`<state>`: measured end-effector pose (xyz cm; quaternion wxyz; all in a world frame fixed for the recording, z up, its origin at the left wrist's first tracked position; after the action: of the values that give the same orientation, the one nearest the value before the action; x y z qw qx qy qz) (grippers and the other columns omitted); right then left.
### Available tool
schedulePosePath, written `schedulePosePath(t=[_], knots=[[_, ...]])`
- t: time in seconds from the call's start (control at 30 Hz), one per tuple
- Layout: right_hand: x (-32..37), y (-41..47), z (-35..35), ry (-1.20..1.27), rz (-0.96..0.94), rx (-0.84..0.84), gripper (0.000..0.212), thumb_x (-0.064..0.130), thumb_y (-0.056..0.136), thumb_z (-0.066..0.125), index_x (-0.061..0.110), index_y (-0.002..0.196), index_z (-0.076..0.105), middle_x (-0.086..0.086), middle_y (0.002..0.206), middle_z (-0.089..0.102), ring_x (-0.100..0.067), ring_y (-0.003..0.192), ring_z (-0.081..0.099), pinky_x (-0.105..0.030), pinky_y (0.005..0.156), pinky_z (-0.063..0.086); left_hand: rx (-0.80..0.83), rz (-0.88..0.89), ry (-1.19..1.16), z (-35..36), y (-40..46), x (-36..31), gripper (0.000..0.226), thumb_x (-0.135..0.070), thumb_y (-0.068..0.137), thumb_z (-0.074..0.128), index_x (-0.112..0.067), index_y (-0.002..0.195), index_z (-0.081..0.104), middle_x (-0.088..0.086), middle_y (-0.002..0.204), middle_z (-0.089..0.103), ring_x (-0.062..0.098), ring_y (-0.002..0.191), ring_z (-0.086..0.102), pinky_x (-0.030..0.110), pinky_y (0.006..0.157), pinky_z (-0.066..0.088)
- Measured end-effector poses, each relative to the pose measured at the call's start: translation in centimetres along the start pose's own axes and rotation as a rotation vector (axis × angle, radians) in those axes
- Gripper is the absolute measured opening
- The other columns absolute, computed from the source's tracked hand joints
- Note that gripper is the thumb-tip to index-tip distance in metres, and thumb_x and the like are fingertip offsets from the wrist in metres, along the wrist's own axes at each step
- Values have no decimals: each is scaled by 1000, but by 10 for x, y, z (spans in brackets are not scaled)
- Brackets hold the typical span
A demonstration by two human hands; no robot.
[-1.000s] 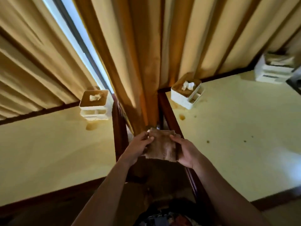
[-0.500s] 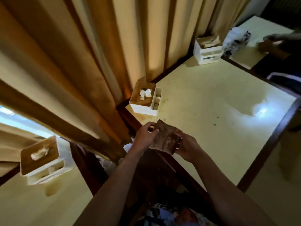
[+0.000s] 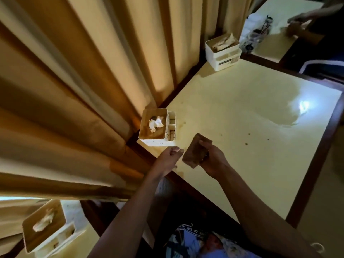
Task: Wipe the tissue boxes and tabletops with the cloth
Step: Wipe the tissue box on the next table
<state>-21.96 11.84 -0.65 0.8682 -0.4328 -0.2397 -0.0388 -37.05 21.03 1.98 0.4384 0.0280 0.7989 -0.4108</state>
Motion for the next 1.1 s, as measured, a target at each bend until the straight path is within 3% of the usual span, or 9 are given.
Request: schedulePosePath(t=[0.07, 0.2, 0.37, 0.5, 0.6, 0.77, 0.9, 1.0, 1.1], knots=[[4, 5, 2, 9, -11, 32, 27, 9, 98, 66, 7, 125, 64, -20, 127, 66, -36, 118, 63, -51, 89, 59, 109, -69, -101, 7, 1, -2, 43, -46, 101, 63, -13, 128, 62, 6, 127, 67, 20, 117, 63, 38, 92, 60], [15, 7, -1, -12, -33, 128, 30, 15, 98, 66, 9, 128, 66, -20, 131, 67, -31, 117, 67, -46, 85, 59, 88, 53, -150, 10, 10, -16, 31, -32, 100, 68, -7, 117, 64, 14, 120, 71, 23, 111, 70, 37, 90, 63], [23, 11, -17, 127, 66, 354, 61, 61, 102, 50, 8, 129, 66, -20, 140, 63, -33, 132, 59, -47, 110, 45, 59, 216, -85, -8, 19, -55, 22, -33, 97, 73, -17, 112, 70, 8, 118, 71, 25, 109, 70, 40, 87, 61], [24, 17, -10, 7, 142, 426, 70, 72, 94, 56, 8, 122, 66, -20, 123, 66, -35, 112, 63, -44, 90, 48, 102, 296, 2, -12, 25, -77, 25, -30, 97, 73, -21, 119, 70, 6, 104, 73, 20, 100, 70, 40, 85, 59], [27, 22, -1, -149, 136, 460, 58, 62, 94, 63, 12, 122, 69, -18, 118, 64, -31, 102, 63, -42, 83, 47, 126, 326, 23, -14, 34, -83, 29, -27, 96, 74, -22, 124, 67, 13, 105, 75, 27, 104, 72, 40, 84, 59], [30, 30, 18, -431, -62, 520, 35, 25, 101, 64, 7, 132, 63, -17, 129, 66, -33, 119, 64, -45, 89, 55, 76, 417, 167, -22, 43, -91, 31, -31, 95, 76, -28, 124, 66, 3, 101, 74, 8, 92, 73, 28, 83, 61], [32, 37, 34, -691, -192, 417, 27, 26, 93, 75, 10, 115, 75, -12, 114, 75, -30, 111, 70, -40, 85, 56, 48, 456, 248, -33, 48, -90, 37, -33, 94, 76, -29, 128, 63, -1, 106, 73, 4, 90, 69, 16, 74, 56], [34, 49, 41, -796, -243, 324, 25, 27, 85, 80, 10, 103, 78, -7, 99, 78, -26, 102, 71, -36, 84, 53, 18, 452, 203, -43, 54, -89, 37, -32, 96, 74, -28, 130, 62, -6, 113, 71, 4, 102, 68, 16, 79, 57], [35, 71, 37, -741, -262, 100, 31, 15, 77, 82, 11, 108, 75, -8, 103, 78, -29, 104, 74, -46, 90, 61, -232, 525, 240, -65, 64, -85, 36, -24, 97, 72, -23, 132, 61, -6, 124, 66, 8, 117, 61, 22, 91, 52]])
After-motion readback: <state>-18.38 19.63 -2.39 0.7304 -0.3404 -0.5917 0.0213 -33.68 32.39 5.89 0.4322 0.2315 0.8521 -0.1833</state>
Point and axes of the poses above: each hand's wrist, its own y-axis towards the middle knuckle, its own z-axis out of the palm, x = y × z, the point moved 3 cm from there along y, towards the middle knuckle
